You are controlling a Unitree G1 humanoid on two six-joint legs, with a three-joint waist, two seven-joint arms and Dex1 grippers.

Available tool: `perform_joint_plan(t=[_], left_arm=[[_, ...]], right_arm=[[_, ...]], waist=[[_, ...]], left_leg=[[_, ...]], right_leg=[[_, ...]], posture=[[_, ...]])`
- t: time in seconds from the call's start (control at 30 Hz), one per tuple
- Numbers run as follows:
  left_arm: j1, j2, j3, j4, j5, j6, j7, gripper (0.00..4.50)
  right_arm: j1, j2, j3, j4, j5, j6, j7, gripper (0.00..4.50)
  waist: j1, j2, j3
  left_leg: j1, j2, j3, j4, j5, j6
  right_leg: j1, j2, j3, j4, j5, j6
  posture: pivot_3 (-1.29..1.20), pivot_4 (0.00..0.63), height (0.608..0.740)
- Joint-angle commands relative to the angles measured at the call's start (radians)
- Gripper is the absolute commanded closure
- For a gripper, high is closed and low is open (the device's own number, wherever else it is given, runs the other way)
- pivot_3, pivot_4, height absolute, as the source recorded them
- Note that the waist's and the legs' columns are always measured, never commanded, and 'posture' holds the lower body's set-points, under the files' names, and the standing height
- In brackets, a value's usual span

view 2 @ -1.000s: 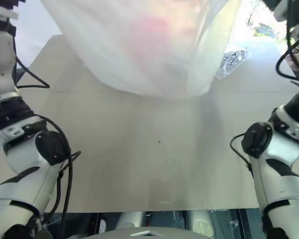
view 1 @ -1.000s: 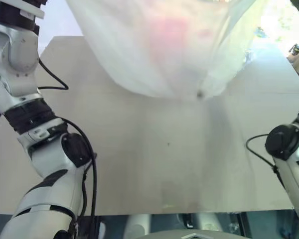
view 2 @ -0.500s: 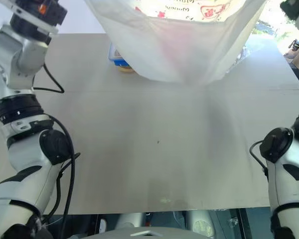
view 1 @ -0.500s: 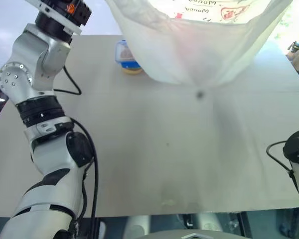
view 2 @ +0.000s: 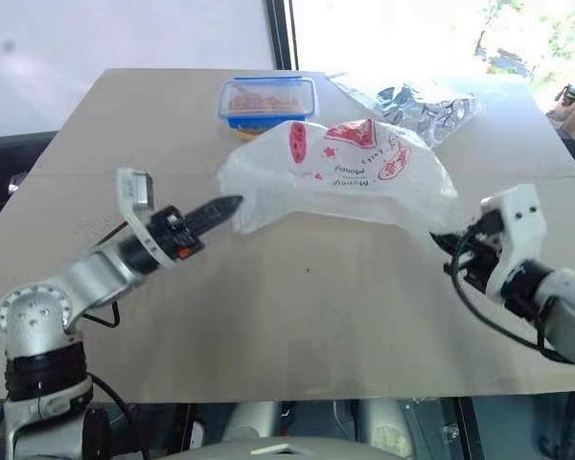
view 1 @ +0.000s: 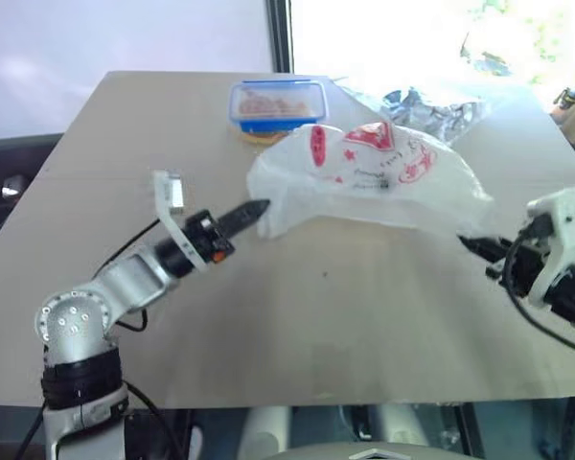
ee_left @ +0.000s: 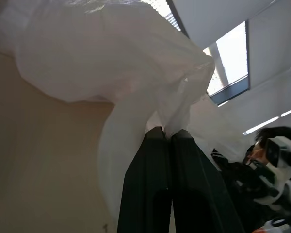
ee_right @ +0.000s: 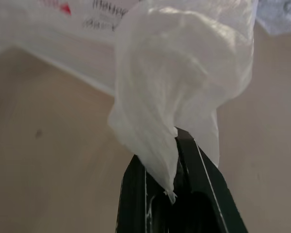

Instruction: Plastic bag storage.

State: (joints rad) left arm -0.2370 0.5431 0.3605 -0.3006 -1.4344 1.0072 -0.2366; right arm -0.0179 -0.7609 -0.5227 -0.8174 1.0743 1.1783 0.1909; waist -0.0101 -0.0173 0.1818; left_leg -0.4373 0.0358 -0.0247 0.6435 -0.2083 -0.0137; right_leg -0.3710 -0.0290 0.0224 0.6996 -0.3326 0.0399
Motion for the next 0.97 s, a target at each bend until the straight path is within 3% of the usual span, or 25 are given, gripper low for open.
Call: perform_joint_plan(t=[0.03, 0.07, 0.13, 0.23, 0.33, 0.37, 0.5, 0.63, 0.97], left_arm=[[0.110, 0.020, -0.073, -0.108, 0.256, -0.161, -0.145, 4.50], [0.139, 0.038, -0.088, -0.117, 0.288, -0.177, -0.196, 4.50], [0.188, 0.049, -0.089, -0.132, 0.346, -0.243, -0.289, 4.50], [0.232, 0.064, -0.083, -0.125, 0.429, -0.320, -0.366, 3.74], [0.279, 0.101, -0.063, -0.098, 0.539, -0.425, -0.460, 2.45], [0.296, 0.116, -0.061, -0.088, 0.583, -0.464, -0.489, 2.12], [0.373, 0.160, -0.089, -0.058, 0.738, -0.608, -0.595, 0.12], [0.391, 0.176, -0.065, -0.014, 0.766, -0.648, -0.659, 0.04], [0.484, 0.177, -0.064, -0.101, 0.753, -0.628, -0.721, 0.04]], right_arm=[[0.093, -0.025, 0.052, -0.007, -0.205, -0.204, 0.098, 3.92], [0.131, -0.027, 0.066, -0.009, -0.246, -0.255, 0.135, 3.71], [0.202, -0.023, 0.070, -0.018, -0.295, -0.335, 0.207, 2.74], [0.326, -0.013, 0.030, -0.017, -0.353, -0.446, 0.317, 1.39], [0.484, 0.005, -0.047, -0.009, -0.432, -0.571, 0.432, 0.09], [0.535, 0.015, -0.077, -0.003, -0.459, -0.617, 0.470, 0.00], [0.686, 0.061, -0.180, 0.062, -0.499, -0.763, 0.623, 0.00], [0.719, 0.100, -0.244, 0.169, -0.575, -0.892, 0.657, 0.00], [0.603, 0.001, -0.259, 0.420, -0.611, -1.022, 0.780, 0.00]], waist=[[-0.002, 0.000, -0.001], [-0.003, 0.000, -0.001], [-0.003, 0.000, -0.001], [0.001, 0.000, -0.001], [0.004, 0.000, -0.001], [0.004, 0.000, -0.001], [0.001, 0.000, -0.002], [-0.001, 0.000, -0.002], [-0.002, 0.000, -0.003]], left_leg=[[0.008, 0.000, 0.001, -0.003, -0.001, 0.001], [0.014, 0.001, 0.002, -0.004, -0.001, 0.001], [0.015, 0.001, 0.002, -0.006, -0.001, 0.001], [0.015, 0.002, 0.002, -0.007, -0.001, 0.001], [0.014, 0.002, 0.002, -0.007, -0.001, 0.001], [0.013, 0.002, 0.002, -0.007, -0.001, 0.001], [0.014, 0.002, 0.001, -0.007, -0.002, 0.002], [0.016, 0.003, 0.002, -0.009, -0.002, 0.002], [0.021, 0.005, 0.013, -0.010, -0.003, 0.003]], right_leg=[[0.007, 0.000, 0.001, -0.003, 0.000, 0.000], [0.012, 0.001, 0.003, -0.003, 0.000, 0.000], [0.011, 0.002, 0.005, -0.003, 0.000, 0.000], [0.011, 0.002, 0.005, -0.004, 0.000, -0.001], [0.011, 0.001, 0.005, -0.005, 0.000, -0.001], [0.011, 0.001, 0.005, -0.005, 0.000, -0.001], [0.011, 0.000, 0.005, -0.006, 0.000, 0.000], [0.012, 0.000, 0.006, -0.006, -0.001, -0.001], [0.014, -0.001, 0.014, -0.005, -0.001, -0.001]], posture=[[0.00, 0.150, 0.740], [0.00, 0.150, 0.740], [0.00, 0.150, 0.740], [0.00, 0.150, 0.740], [0.00, 0.150, 0.740], [0.00, 0.150, 0.740], [0.00, 0.150, 0.740], [0.00, 0.150, 0.740], [0.00, 0.150, 0.740]])
